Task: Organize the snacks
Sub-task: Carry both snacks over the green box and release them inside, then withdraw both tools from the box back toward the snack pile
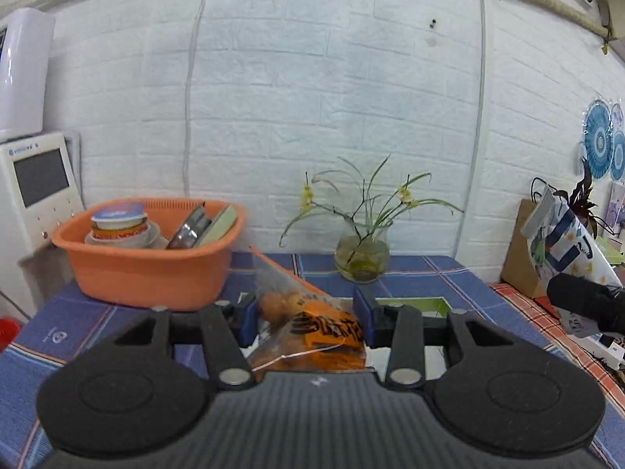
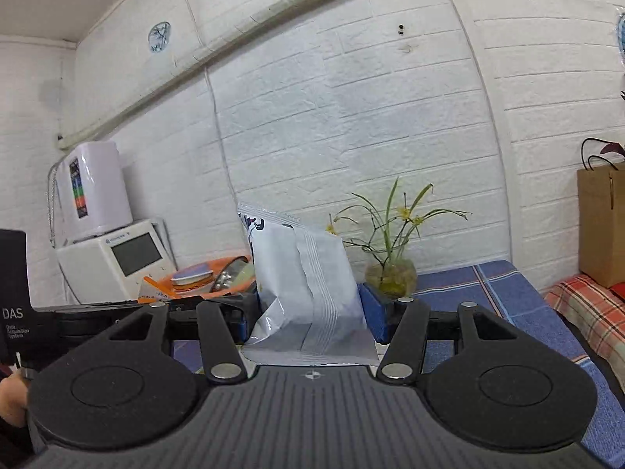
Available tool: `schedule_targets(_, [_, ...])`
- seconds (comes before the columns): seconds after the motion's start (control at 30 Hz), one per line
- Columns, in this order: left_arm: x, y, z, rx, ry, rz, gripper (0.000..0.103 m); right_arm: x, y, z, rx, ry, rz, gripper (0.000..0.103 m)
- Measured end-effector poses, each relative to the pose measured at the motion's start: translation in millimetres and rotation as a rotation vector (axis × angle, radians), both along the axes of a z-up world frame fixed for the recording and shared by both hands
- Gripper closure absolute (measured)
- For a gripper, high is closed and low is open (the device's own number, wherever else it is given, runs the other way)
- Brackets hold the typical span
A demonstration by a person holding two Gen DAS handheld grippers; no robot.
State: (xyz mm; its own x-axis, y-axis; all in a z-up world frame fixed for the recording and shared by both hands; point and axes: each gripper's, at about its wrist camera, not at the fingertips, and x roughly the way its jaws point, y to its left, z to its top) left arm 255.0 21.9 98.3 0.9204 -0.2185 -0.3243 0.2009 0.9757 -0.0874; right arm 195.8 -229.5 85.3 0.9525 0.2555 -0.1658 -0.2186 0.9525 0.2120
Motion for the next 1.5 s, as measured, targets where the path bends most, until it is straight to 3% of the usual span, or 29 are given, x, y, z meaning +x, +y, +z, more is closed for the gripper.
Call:
schedule_targets(0.27, [27,-12,-46,-0.028,0.083,0.039,0.062,41,6,-39,0.054,0.168,-0.112,0.013])
schedule_targets(0.4, [29,-22,-44,0.036,0.075,-0.006,0.061,45,31,-38,-0.043,0.143,-0.120,0.013])
schedule_targets(0.63, [36,-19,-50,0.057,0.084,-0.002,0.061,51,46,-33,-0.178,0.111,-0.123,0.013])
schedule_targets(1.07, [56,-18,-76,0.089,0.175,0.001,0.058,75,42,-66,-0.154,0.294,-0.088,0.012])
schedule_targets(1.23, [56,-15,-74,0.096,0.169,0.014,0.046,75,42,-65,-0.150,0.310,-0.081,0.003])
schedule_targets(1.37, [51,-9,-66,0.101,0.154,0.021,0.041,74,40,-62,-0.144,0.301,-0.080,0.002])
schedule_targets(1.5, [36,7,-46,0.087,0.120,0.048,0.033,66,30,-51,-0.077,0.267,-0.054,0.001])
